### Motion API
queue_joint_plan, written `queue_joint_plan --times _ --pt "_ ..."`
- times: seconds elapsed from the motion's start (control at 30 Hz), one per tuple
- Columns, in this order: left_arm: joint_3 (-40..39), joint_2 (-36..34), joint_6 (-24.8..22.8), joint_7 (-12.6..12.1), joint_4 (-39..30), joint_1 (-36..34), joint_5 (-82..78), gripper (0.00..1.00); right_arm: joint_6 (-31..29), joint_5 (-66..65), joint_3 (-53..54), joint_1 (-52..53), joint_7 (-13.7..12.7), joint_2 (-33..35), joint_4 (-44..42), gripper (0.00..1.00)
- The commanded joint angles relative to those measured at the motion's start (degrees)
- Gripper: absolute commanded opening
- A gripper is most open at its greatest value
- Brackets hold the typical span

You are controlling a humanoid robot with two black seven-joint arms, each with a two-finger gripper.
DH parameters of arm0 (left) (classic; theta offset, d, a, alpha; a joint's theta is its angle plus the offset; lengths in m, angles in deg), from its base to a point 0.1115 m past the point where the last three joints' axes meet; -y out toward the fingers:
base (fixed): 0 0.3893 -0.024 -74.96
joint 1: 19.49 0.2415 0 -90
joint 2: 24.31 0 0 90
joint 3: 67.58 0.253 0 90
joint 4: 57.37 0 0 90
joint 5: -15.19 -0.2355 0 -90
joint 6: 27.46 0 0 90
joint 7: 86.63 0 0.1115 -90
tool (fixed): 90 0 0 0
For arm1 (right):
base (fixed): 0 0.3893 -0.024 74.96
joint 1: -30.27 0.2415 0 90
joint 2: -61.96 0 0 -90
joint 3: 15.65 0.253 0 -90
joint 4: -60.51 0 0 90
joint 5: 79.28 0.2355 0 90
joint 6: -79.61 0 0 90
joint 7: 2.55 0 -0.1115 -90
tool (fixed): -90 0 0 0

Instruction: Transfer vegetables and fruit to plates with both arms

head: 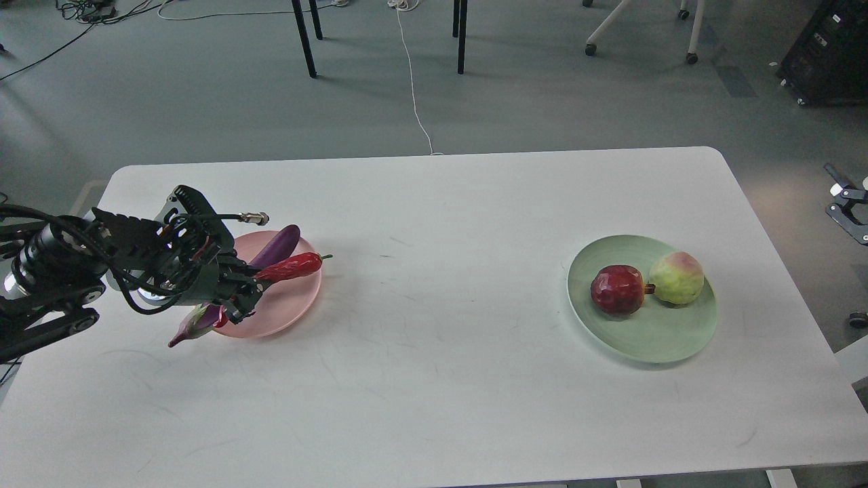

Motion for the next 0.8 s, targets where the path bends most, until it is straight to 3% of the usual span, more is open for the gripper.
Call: queue_joint_plan --times 0.0,0.17,0.33,0.47,0.77 --pt "0.1 0.2 -0.1 -0.4 0.2 0.5 0.0 0.33 0.0 0.0 0.3 0.0 0.0 0.0 0.1 0.99" --pt "-0.1 0.4 -0.1 -0.4 0.5 1.3 0.3 0.56 0.0 0.0 1.2 0.1 0.0 0.0 -0.1 0.99" --pt "-2.4 0.4 0.0 -0.3 0.5 0.8 1.1 0.67 0.0 0.0 1.9 0.2 0.0 0.0 -0.2 0.99" --pt "-10.8 1.6 0.7 -0.2 1.0 0.8 8.9 0.91 0.0 -0.1 3.2 0.8 0.0 -0.4 -1.4 0.99" --pt "-22.2 8.1 0.7 -0.2 14.5 0.3 41.4 0.98 0.0 -0.1 4.3 3.5 0.0 -1.0 -3.8 0.99"
